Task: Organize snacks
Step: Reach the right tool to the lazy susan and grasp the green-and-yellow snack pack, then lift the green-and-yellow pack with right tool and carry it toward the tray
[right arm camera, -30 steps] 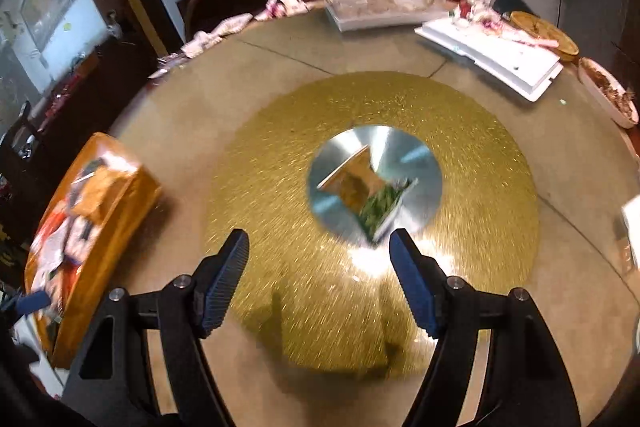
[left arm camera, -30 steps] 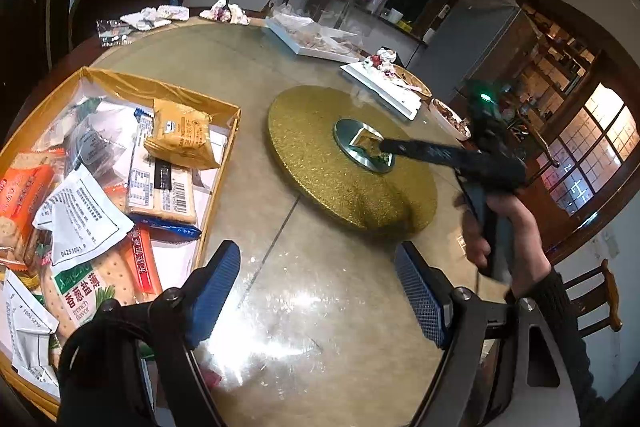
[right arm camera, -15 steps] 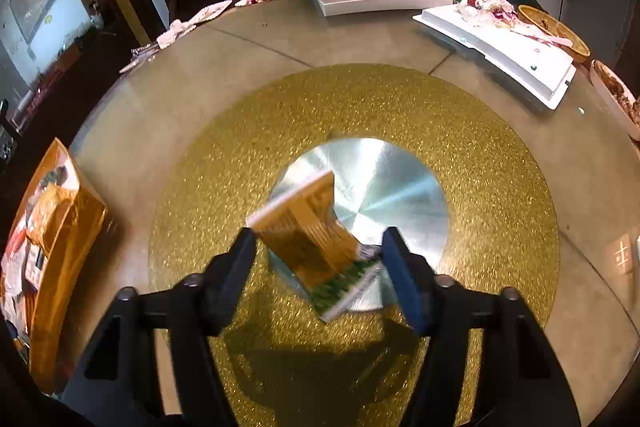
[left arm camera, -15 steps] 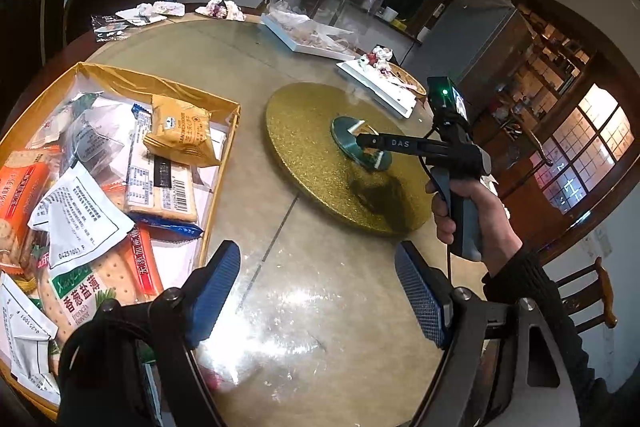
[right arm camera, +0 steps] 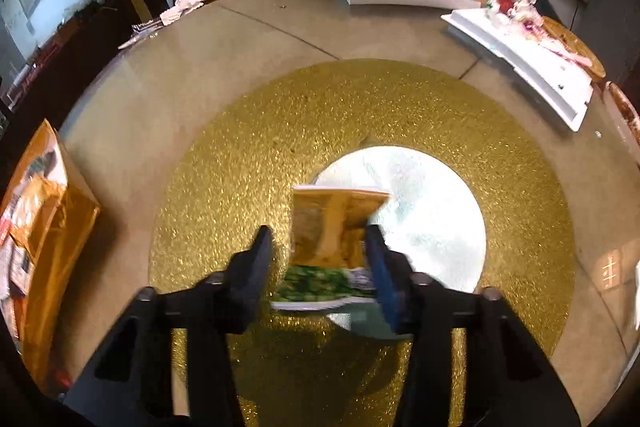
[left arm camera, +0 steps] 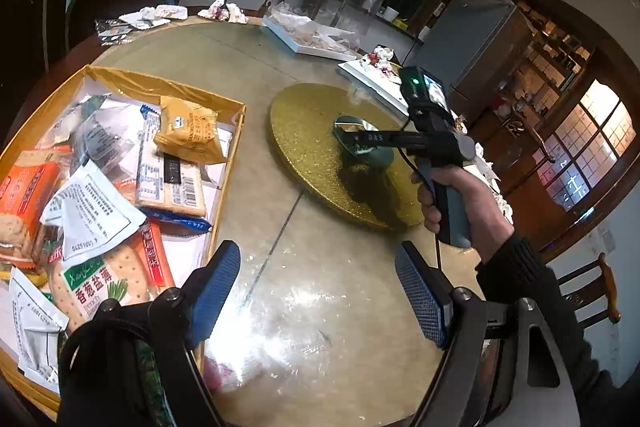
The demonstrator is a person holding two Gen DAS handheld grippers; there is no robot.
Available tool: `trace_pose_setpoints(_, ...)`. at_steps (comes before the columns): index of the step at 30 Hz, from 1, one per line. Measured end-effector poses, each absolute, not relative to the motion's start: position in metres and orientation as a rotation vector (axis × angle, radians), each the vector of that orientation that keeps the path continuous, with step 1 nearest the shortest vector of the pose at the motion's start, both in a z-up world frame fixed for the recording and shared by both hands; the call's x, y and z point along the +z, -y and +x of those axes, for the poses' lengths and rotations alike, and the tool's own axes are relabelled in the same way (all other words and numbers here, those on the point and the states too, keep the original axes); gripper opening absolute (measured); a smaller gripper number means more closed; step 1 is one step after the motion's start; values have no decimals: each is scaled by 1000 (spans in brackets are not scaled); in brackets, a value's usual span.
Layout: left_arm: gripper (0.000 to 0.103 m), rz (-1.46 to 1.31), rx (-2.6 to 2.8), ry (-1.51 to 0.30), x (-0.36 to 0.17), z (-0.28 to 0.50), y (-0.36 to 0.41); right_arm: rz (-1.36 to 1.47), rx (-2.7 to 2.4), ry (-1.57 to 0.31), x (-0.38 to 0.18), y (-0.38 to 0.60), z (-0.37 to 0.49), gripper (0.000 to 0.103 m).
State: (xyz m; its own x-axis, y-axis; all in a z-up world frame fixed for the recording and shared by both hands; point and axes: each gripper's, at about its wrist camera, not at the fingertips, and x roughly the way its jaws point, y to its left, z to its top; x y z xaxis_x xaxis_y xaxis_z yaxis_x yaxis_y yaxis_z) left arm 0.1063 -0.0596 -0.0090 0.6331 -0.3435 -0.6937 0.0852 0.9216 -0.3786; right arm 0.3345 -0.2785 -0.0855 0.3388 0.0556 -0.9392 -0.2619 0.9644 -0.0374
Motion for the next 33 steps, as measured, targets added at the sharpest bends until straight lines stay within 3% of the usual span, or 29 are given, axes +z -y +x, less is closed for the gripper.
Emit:
trace_pose_setpoints(20,77,-317,-451,-1023,-51,65,113,-15,315,-1156,-46,251,38,40)
trace_pose_setpoints(26,65,-305,-506,-1067,-67,49,131,21,395,-1124,-47,238,9,41)
trace_pose_setpoints(28,46,-303,-515,-1089,-73,49,134,28,400,-1119,-48,235,8,41)
trace_pose_setpoints(33,39,-360,-535,-1103,-80,47,125,21,417,-1098,-49,228,0,41)
